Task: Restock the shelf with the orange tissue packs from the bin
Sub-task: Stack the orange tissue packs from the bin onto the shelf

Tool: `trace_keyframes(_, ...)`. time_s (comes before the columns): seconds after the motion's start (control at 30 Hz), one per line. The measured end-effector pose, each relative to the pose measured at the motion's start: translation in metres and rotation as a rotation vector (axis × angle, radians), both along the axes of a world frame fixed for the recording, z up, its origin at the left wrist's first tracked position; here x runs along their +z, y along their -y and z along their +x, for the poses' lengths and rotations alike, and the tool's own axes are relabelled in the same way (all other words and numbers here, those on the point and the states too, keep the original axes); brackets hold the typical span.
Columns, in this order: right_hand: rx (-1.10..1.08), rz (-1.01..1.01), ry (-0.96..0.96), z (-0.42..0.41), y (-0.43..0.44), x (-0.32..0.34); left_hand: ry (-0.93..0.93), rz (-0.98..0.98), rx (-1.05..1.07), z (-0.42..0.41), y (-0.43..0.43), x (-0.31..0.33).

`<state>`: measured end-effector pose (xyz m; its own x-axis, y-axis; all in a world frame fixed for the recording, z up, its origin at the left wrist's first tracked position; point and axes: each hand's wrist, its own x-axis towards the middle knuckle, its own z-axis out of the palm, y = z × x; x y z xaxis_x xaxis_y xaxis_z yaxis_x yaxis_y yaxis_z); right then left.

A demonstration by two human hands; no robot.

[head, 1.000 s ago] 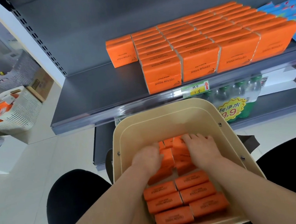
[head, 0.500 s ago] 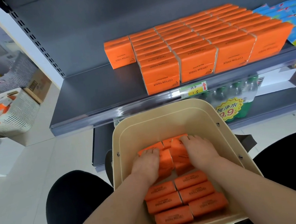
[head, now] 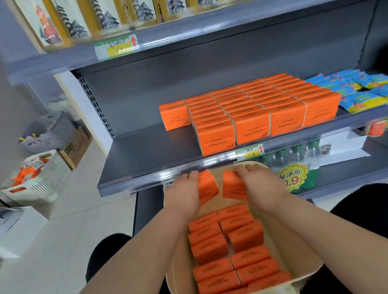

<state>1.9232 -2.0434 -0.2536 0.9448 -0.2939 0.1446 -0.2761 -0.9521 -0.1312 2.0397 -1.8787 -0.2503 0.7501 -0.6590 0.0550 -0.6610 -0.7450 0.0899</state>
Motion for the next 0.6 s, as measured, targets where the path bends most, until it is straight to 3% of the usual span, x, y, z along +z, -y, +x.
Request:
trace_keyframes(0.37,-0.034,-0.163,0.264,0.032,0.012,0.114,0.084,-0.162,0.174,0.033,-0.007,0.101)
trace_keyframes(0.6,-0.042,-0.220,0.262,0.090,0.040,0.141,0.067,-0.051,0.209,0.085,0.016,0.113)
